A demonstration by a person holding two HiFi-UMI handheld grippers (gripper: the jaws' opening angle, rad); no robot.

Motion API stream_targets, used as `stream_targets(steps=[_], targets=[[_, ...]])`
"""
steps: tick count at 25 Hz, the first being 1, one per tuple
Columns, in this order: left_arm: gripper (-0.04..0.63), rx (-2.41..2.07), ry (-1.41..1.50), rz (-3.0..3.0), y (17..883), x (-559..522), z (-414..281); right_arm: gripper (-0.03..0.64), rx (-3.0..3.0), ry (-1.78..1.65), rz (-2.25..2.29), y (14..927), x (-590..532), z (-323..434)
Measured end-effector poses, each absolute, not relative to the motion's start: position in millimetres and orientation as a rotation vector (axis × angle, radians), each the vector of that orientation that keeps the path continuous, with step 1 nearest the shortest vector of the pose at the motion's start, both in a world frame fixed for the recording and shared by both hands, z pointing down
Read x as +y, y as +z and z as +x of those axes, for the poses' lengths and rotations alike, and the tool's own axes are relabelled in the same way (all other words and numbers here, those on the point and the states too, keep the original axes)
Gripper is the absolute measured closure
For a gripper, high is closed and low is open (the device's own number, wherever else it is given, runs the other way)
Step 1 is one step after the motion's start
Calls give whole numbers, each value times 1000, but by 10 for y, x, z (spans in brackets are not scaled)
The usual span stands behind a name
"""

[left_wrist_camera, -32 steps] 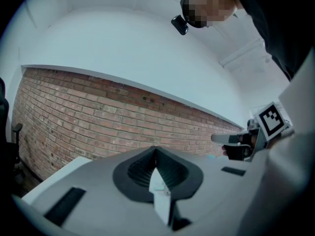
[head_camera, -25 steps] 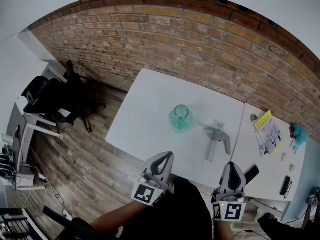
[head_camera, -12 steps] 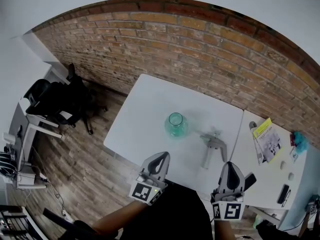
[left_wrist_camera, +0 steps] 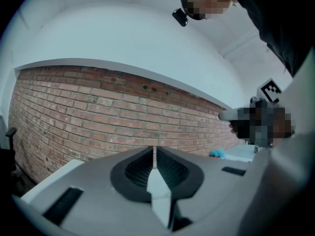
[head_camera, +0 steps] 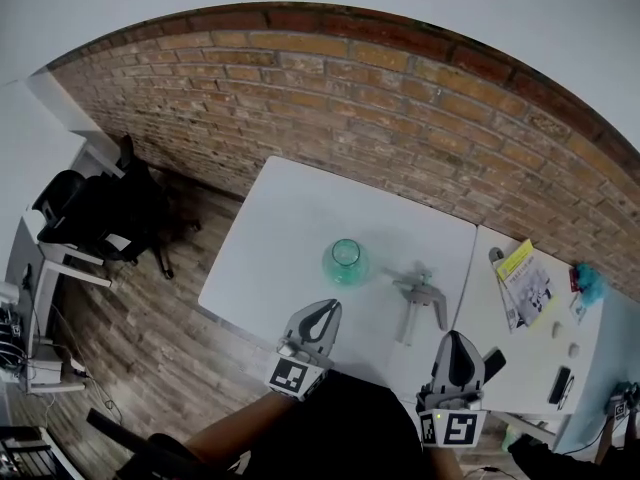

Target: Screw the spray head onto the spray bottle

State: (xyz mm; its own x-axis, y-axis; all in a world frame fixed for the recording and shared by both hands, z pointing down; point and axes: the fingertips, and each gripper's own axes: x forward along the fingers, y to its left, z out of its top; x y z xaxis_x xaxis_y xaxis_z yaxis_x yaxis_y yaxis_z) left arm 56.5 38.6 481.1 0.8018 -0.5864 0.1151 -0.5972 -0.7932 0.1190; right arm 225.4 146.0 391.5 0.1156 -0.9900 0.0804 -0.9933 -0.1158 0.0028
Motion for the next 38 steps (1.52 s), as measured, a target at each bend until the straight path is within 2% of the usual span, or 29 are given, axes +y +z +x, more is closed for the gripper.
stream_targets(steps=[5, 7, 8, 10, 30, 38], targets=[[477, -897, 160, 2862, 5103, 207, 617, 609, -2018, 50, 2326, 3824, 1351, 2327], [376, -867, 170, 2851, 5187, 131, 658, 609, -2006, 50, 2333, 3835, 1328, 2348], [348, -860, 178, 2849, 5220, 94, 680, 609, -2000, 53, 2337, 3849, 1316, 2358], [316, -840, 200, 2853, 5310, 39, 724, 609, -1991, 61, 2340, 3881, 1286, 2372], [224, -718, 280, 2942, 5872, -528, 989, 609, -1968, 45, 2251, 3930, 803, 2361], [215, -688, 290, 2876, 5920, -630, 1122, 609, -1948, 103, 2252, 4037, 699, 2412]])
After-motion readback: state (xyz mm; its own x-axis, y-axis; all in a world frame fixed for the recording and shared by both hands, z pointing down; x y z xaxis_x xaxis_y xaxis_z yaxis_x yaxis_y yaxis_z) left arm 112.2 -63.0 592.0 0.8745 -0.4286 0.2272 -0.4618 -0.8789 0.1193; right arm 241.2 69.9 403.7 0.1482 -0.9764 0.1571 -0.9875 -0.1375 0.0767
